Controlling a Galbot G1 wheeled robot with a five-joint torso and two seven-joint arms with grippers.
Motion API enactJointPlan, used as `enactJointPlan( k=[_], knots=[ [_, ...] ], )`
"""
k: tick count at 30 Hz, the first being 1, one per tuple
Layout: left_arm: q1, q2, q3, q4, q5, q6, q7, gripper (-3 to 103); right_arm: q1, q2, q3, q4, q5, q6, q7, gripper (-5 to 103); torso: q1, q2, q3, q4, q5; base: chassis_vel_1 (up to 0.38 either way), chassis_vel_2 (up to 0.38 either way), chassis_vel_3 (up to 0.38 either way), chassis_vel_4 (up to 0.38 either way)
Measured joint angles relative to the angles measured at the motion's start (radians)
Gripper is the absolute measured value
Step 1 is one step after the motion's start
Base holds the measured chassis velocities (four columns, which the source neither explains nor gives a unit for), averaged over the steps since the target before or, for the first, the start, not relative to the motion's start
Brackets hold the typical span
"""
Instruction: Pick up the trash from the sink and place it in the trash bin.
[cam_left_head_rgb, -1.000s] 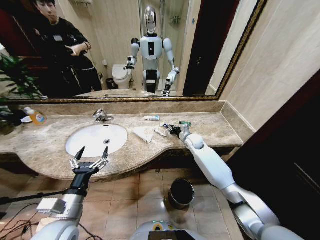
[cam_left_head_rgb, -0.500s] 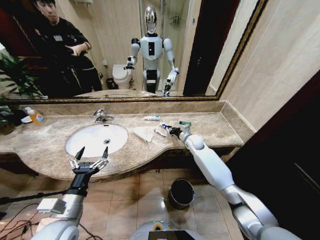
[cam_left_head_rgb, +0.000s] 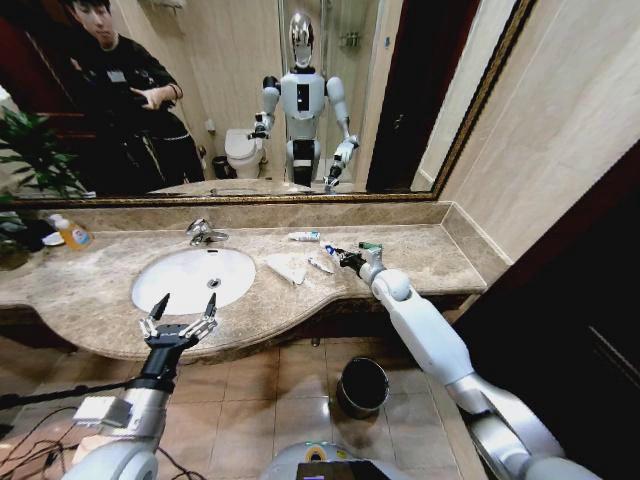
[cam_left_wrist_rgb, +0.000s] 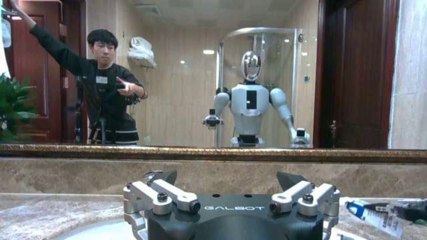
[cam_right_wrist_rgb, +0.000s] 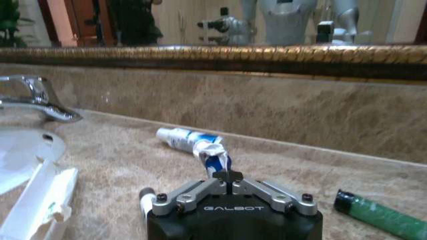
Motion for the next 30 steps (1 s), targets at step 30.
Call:
enactJointPlan(
  k=[30],
  knots=[
    [0.000, 0.000, 0.000, 0.000, 0.000, 0.000, 0.000, 100, -0.778, -0.127, 0.420, 0.535, -0.016, 0.229, -0.157, 0, 0.000, 0.000, 0.000, -0.0002, 0.0000, 0.000, 0.000, 0.000, 0.000]
  ],
)
